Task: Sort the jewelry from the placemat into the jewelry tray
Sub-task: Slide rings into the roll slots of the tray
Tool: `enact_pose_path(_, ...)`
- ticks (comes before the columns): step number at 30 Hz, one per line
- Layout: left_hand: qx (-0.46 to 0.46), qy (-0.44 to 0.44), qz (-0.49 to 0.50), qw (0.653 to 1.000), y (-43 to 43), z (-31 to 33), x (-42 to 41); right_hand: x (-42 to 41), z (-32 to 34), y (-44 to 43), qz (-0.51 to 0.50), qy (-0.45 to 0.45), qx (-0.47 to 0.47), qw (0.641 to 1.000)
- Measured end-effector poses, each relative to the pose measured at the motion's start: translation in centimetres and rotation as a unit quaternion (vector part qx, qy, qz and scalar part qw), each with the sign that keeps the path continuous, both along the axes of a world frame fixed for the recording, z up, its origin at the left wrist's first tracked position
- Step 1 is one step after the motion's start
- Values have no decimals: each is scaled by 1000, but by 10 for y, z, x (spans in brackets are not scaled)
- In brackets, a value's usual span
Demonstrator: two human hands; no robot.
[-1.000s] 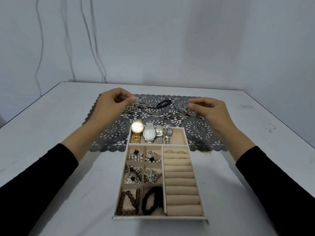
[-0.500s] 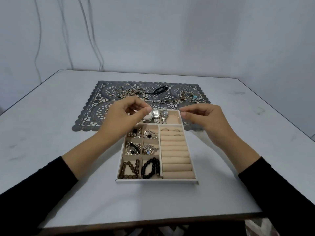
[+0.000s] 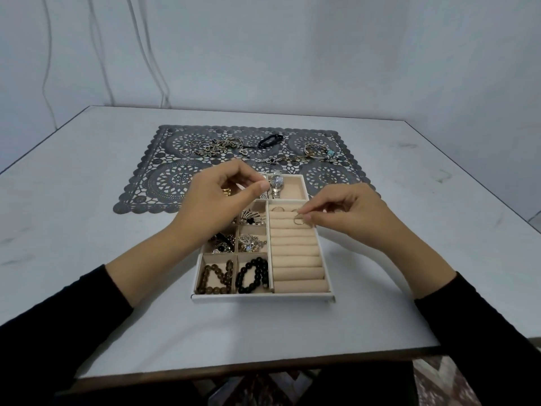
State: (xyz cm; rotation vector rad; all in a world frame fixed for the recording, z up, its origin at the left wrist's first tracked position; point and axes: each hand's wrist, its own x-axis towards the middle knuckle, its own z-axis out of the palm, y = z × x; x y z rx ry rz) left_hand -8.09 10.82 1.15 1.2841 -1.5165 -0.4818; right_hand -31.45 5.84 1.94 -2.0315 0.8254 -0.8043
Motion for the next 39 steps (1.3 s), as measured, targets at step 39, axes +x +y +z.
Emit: enact_pose_path(39,11,-10,-9,1000,1,-1,-4,3,6,-6,24,84,7,996)
